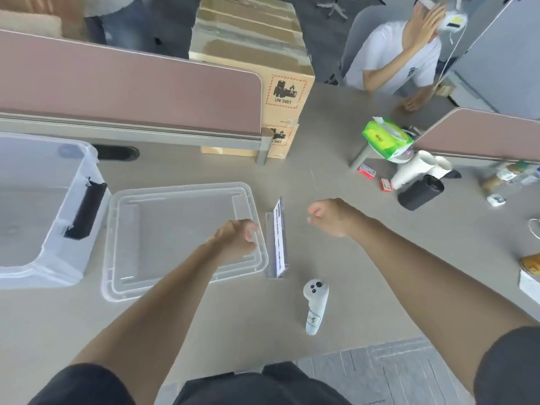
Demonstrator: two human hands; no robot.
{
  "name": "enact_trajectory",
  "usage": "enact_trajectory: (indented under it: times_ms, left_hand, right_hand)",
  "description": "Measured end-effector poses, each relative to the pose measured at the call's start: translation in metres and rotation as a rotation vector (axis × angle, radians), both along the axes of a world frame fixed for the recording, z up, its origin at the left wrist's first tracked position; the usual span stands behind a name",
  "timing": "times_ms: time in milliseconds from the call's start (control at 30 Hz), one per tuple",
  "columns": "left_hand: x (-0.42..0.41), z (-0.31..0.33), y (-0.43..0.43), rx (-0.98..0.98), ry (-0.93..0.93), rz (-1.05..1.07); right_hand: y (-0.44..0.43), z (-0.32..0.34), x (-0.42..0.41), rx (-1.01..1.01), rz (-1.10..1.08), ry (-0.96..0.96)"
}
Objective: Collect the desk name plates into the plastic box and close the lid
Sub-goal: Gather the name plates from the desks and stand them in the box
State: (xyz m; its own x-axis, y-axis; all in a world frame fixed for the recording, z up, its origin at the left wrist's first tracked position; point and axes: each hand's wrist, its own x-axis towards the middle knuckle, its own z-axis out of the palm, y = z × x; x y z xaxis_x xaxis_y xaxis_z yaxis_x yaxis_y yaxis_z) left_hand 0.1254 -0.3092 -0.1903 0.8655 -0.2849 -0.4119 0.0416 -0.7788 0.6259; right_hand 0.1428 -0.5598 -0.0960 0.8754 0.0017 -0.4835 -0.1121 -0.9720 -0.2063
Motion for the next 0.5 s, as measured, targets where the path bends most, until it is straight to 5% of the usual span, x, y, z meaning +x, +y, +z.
enact_trajectory:
  times_ms: [367, 500]
  left_hand:
    - [-0.033, -0.016, -0.030, 0.005, 0.160, 0.026]
    - [-0.047, -0.026, -0.060, 0.104, 0.208, 0.065]
  right_hand:
    - [0.013, -0.045, 0.066, 0.000, 0.253, 0.091]
    - [0.005, -0.070, 0.077, 0.131, 0.183, 0.143]
